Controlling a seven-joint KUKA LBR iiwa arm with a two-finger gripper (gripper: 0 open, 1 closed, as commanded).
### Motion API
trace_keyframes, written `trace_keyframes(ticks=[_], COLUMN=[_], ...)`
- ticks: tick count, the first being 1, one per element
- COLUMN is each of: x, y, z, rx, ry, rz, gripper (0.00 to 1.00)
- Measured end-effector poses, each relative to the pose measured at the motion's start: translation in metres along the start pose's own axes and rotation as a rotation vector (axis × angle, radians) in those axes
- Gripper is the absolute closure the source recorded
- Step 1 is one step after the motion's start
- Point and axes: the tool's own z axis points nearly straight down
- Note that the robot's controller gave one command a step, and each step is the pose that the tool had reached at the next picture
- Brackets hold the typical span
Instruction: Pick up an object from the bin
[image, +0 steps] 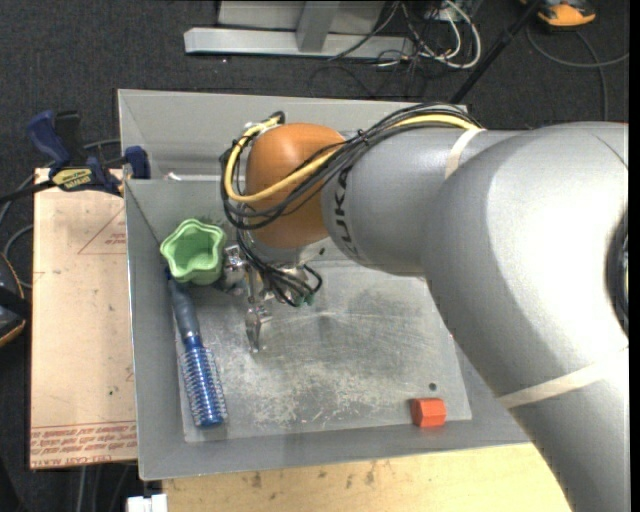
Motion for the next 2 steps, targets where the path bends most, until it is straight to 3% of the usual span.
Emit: trace_keyframes(ticks=[1, 2], x=[0.009, -0.010], y=[-0.070, -0.011], z=[-0.028, -0.005], rx=[-0.001, -0.003], ry=[-0.001, 0.004], rz=[0.019, 0.103], gripper=[0.00, 0.00])
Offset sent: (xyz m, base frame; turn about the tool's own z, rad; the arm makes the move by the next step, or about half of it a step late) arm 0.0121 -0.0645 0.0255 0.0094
